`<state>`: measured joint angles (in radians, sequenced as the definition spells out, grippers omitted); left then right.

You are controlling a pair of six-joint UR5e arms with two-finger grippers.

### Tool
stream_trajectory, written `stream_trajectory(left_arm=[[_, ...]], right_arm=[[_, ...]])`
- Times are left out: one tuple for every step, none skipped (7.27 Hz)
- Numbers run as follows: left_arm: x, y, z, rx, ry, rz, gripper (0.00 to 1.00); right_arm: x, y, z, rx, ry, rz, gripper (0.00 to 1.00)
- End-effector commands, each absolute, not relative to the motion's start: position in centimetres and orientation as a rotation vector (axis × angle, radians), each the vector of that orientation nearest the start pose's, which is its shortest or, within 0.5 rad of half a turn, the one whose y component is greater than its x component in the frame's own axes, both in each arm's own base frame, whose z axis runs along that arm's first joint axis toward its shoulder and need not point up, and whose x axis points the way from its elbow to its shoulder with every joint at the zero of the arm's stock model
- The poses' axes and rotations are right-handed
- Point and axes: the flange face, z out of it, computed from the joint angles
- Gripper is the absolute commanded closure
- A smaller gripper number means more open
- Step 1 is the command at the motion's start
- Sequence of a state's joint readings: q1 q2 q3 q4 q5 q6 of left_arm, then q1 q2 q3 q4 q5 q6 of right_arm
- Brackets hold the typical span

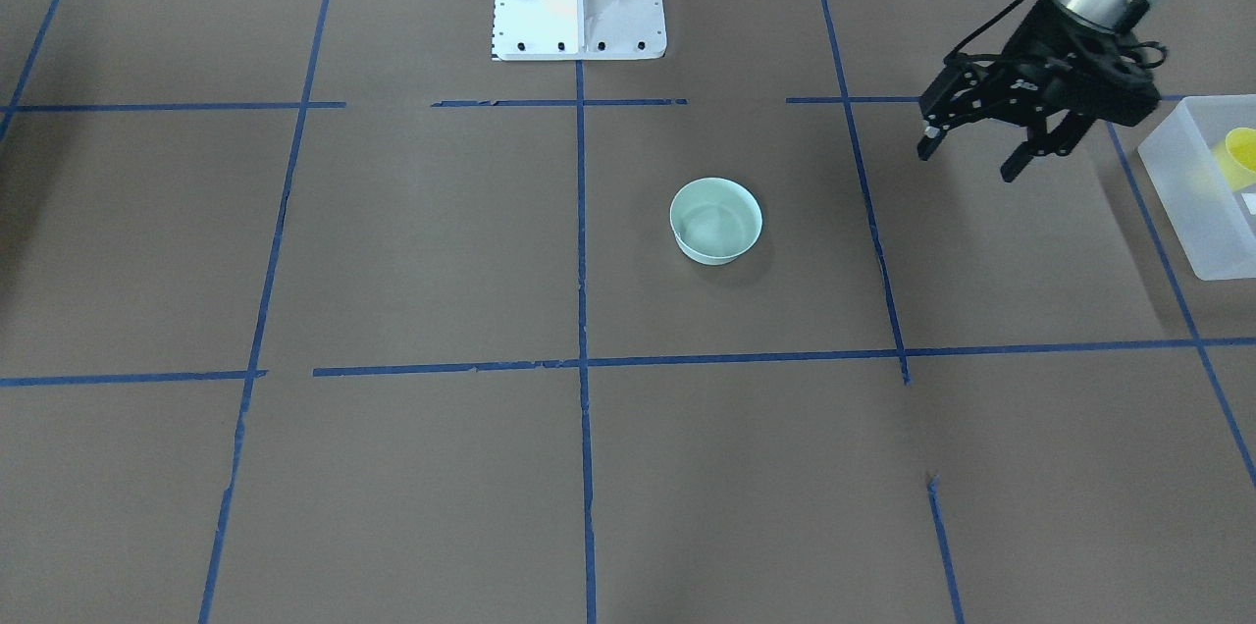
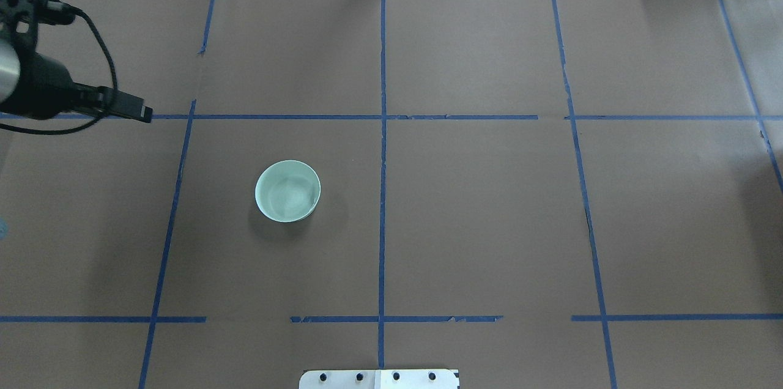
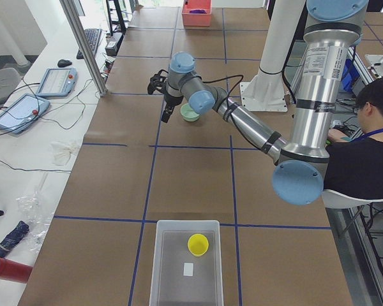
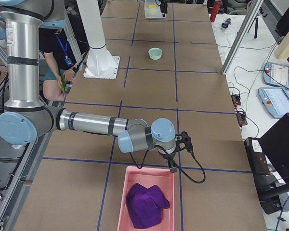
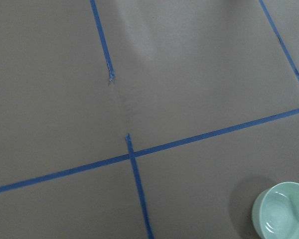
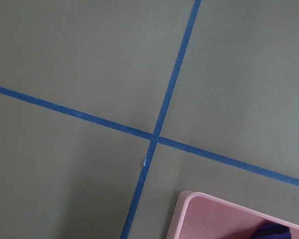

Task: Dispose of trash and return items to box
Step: 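Reach the left gripper to the green bowl rim and grasp it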

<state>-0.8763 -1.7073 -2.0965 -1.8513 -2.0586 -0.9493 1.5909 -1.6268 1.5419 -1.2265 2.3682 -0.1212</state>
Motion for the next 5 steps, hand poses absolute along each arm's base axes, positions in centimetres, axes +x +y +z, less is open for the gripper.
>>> stream_trajectory(left_arm=[[34.6,-38.6,30.3,0.195,1.007,-0.186,0.07],[39.2,-37.6,30.8,0.152,1.018,-0.256,0.15],[43.6,-37.3,30.7,0.113,1.009,-0.330,0.25],[45.4,-37.1,31.6,0.085,0.989,-0.367,0.32],[45.7,-37.0,32.0,0.084,0.979,-0.367,0.35]], right_arm=[[7.2,-47.9,66.2,0.305,-0.778,-0.203,0.00],[7.2,-47.8,66.2,0.305,-0.776,-0.206,0.00],[7.2,-47.5,66.5,0.302,-0.775,-0.207,0.00],[7.2,-47.0,66.9,0.308,-0.775,-0.207,0.00],[7.2,-46.4,67.1,0.328,-0.775,-0.208,0.00]])
